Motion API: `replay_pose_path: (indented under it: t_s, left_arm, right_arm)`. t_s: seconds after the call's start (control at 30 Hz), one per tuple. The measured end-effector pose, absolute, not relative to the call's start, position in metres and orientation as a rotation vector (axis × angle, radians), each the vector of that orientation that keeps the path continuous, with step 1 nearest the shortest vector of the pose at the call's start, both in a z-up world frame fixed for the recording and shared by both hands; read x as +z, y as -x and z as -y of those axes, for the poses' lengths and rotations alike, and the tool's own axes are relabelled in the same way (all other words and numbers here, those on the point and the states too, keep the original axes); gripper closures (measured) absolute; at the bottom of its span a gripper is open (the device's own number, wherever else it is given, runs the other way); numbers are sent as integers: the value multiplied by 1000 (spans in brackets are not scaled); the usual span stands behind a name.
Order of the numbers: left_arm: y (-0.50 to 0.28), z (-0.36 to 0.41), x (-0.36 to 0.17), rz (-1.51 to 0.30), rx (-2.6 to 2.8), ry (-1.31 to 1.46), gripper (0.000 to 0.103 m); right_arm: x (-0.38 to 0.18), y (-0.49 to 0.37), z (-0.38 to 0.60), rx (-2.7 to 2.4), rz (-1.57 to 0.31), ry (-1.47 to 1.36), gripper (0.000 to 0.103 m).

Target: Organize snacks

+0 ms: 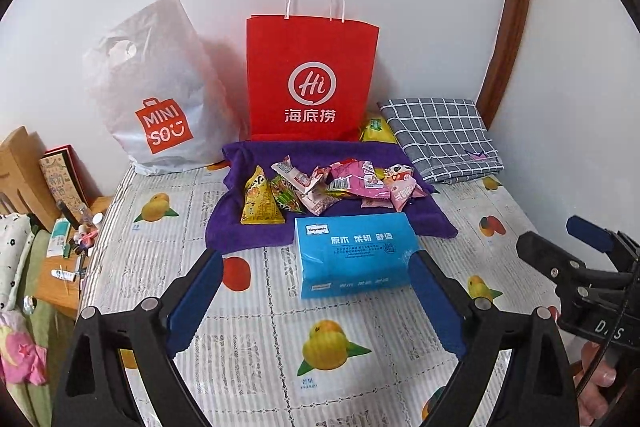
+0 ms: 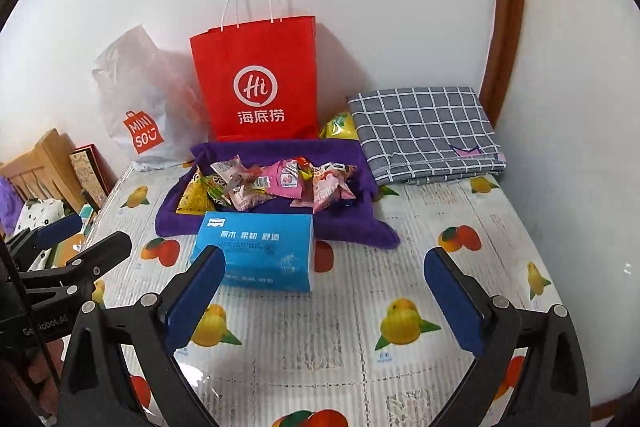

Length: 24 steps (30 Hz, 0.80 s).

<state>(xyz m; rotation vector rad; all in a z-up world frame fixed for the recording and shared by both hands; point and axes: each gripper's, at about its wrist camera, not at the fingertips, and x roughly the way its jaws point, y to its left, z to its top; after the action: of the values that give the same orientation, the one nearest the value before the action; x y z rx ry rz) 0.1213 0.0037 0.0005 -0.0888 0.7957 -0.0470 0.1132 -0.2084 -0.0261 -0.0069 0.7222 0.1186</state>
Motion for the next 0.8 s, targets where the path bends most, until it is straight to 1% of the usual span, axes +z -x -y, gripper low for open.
replay_pose_path:
  t_s: [0.8]
  left_arm:
    - [-111, -11, 7, -781, -37, 103, 9]
  right_arm:
    - [-22, -98, 208, 115, -713, -2, 4]
